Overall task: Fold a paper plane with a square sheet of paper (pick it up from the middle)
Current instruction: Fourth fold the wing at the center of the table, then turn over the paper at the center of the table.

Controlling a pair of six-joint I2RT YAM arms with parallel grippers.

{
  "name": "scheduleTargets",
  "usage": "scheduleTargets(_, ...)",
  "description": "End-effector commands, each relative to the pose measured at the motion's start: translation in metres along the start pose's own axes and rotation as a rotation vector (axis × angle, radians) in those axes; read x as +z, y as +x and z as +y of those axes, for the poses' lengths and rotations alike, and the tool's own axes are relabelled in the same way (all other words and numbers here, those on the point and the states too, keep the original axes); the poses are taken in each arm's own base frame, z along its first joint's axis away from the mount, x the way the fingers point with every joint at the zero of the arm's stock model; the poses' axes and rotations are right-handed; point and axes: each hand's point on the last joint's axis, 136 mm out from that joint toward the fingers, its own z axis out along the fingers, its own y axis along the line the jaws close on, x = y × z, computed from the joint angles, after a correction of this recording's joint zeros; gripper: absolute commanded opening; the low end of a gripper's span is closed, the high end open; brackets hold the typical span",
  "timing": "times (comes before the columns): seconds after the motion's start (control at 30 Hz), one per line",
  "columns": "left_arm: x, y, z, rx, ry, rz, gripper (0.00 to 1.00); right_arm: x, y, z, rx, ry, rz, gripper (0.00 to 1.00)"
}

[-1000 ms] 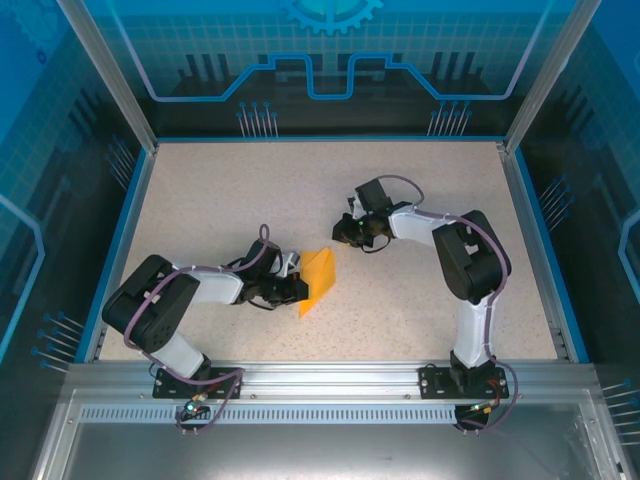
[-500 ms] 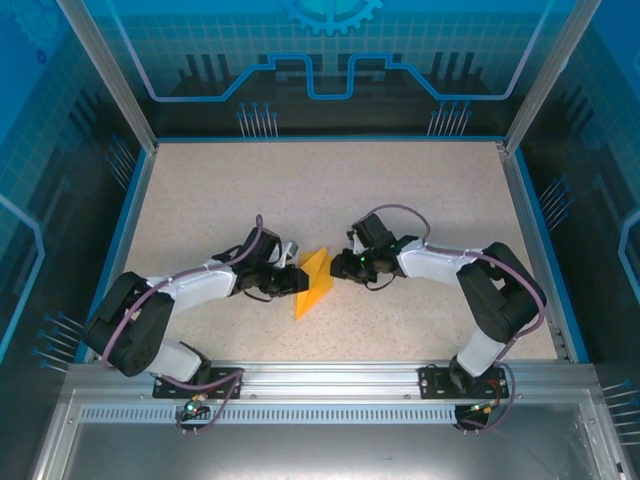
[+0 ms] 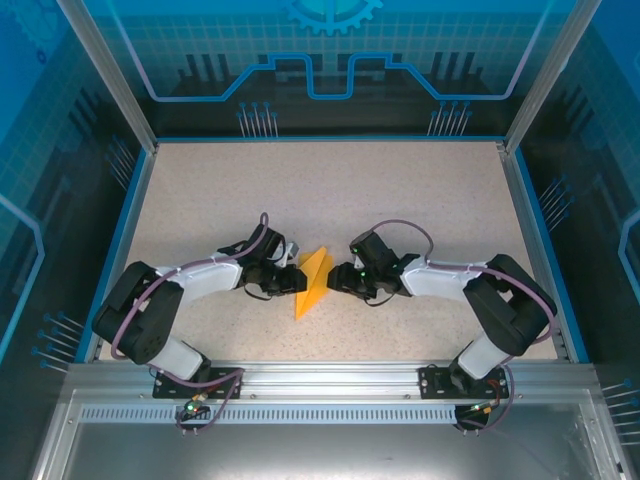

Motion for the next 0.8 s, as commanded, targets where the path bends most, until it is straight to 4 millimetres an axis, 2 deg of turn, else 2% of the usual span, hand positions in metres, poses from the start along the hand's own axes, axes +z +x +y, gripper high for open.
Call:
scheduleTargets(0.0, -0.002, -0.003, 0.005, 0.015, -0.020, -0.001, 0.25, 0.003, 0.002, 0.004, 0.018, -0.018, -0.017, 0.53)
scheduleTargets(0.27, -0.003, -0.002, 0.009, 0.010, -0.019, -0.005, 0.23, 0.010, 0.003, 0.016, 0.020, -0.074, 0.009, 0.53)
scheduleTargets(0.53, -0.001, -0.003, 0.014, 0.000, -0.029, -0.001, 0.22, 0.023, 0.004, 0.019, 0.053, -0.117, 0.025, 0.53)
scheduleTargets(0.77, 0.006, 0.000, 0.018, -0.005, -0.032, 0.021, 0.21, 0.024, 0.002, 0.029, 0.037, -0.154, 0.026, 0.51)
